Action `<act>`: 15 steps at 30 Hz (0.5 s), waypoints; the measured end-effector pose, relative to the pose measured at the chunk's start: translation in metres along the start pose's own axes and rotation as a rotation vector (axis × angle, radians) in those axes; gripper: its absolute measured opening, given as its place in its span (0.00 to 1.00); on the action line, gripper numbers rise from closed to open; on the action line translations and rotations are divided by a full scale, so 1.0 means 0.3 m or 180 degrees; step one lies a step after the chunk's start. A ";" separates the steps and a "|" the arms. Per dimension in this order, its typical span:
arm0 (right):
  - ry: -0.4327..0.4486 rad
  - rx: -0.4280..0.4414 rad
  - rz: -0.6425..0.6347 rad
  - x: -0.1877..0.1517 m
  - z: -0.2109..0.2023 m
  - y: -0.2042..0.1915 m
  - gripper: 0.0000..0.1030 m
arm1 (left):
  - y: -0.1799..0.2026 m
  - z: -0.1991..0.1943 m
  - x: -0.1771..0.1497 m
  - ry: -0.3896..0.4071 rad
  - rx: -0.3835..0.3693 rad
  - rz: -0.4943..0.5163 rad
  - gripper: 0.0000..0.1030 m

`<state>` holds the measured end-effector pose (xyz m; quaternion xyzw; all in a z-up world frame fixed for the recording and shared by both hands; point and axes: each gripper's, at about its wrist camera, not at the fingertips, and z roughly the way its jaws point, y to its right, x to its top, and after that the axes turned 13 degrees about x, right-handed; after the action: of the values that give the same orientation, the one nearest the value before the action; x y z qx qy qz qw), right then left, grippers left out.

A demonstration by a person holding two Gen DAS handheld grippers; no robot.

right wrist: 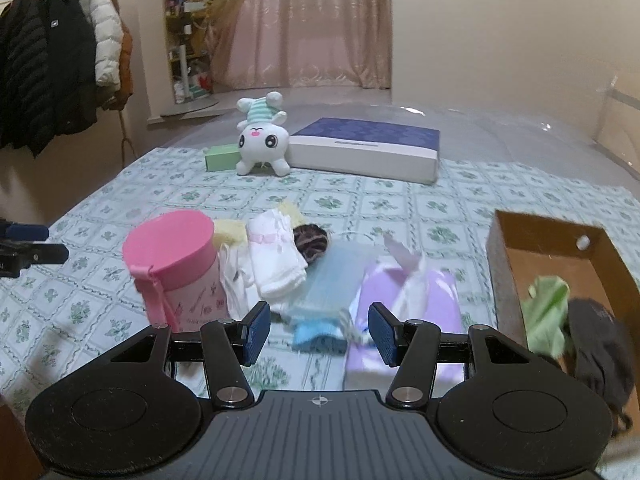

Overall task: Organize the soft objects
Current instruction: 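Move both grippers back from the box toward the pile beside the pink cup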

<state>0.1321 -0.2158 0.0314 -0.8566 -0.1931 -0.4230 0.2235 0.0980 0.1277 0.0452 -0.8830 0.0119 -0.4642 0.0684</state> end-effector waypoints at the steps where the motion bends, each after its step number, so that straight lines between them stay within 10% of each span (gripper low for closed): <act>1: -0.0023 0.0022 -0.0017 0.016 0.017 0.008 0.53 | -0.010 0.014 0.009 0.0000 -0.0007 0.0015 0.76; 15: -0.0386 0.0433 -0.0345 0.238 0.320 0.119 0.53 | -0.098 0.315 0.183 -0.0085 -0.0284 0.0269 0.76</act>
<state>0.2523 -0.1826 0.0294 -0.8518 -0.2806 -0.3678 0.2459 0.2057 0.1625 0.0412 -0.8900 0.0690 -0.4481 0.0487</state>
